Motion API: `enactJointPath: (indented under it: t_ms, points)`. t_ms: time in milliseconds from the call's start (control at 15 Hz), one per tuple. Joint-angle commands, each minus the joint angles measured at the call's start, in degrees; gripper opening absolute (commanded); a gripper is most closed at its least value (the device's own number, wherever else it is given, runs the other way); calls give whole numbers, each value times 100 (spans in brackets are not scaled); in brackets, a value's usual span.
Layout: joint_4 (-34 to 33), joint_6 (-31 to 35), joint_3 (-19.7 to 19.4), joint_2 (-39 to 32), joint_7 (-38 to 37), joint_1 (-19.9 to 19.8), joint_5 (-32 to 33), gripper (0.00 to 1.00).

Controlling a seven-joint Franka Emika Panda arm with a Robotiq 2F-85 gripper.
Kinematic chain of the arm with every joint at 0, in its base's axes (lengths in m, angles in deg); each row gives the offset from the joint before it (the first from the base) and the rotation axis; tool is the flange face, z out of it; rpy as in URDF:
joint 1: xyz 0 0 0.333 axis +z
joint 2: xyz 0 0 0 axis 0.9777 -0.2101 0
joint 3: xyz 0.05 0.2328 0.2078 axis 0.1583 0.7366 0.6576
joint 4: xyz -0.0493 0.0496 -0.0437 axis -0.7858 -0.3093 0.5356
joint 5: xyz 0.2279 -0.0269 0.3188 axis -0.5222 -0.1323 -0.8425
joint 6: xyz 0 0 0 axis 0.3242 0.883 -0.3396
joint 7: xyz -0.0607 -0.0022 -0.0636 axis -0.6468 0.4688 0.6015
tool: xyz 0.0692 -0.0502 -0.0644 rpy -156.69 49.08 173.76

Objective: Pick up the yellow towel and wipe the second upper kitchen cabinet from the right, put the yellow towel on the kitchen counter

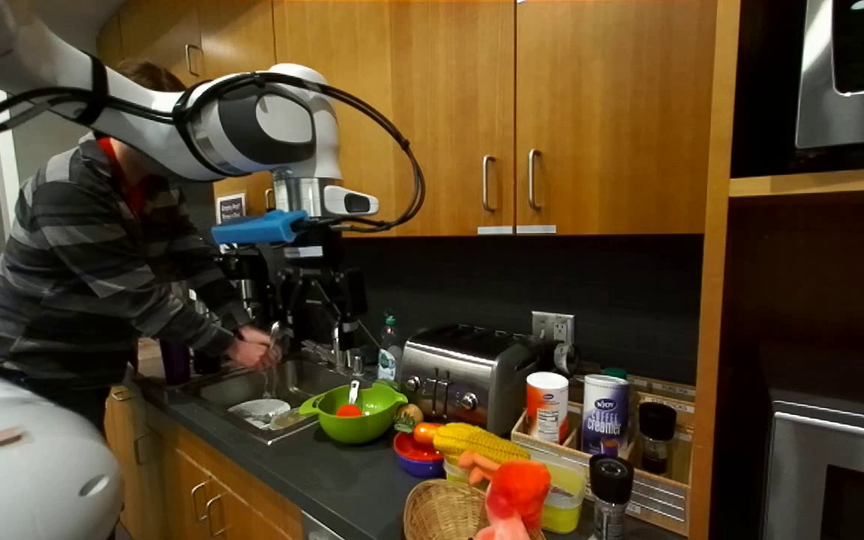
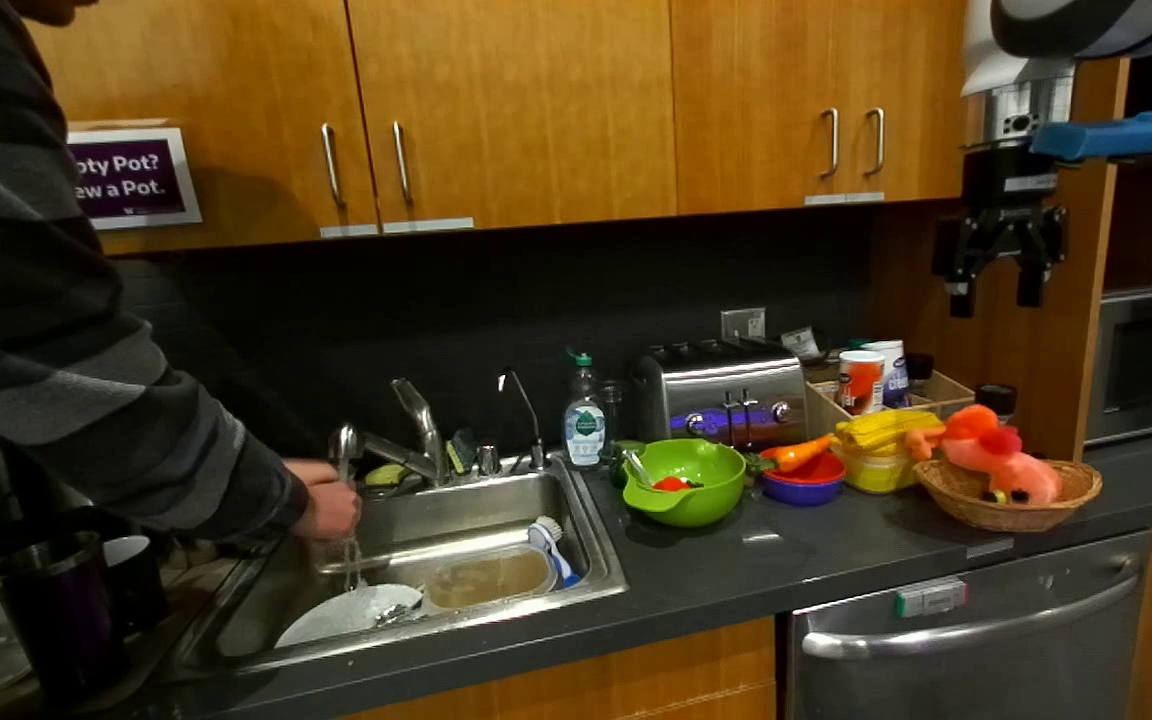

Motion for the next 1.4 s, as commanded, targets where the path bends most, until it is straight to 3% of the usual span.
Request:
enactJointPath:
  t_ms: [0, 667, 1333]
  points:
    - [-170, 483, -239, -347, -287, -423, -44, 100]
    - [-408, 650, -385, -787, -446, -661, -185, 100]
    - [-391, 625, -426, -709, -503, -755, -137, 100]
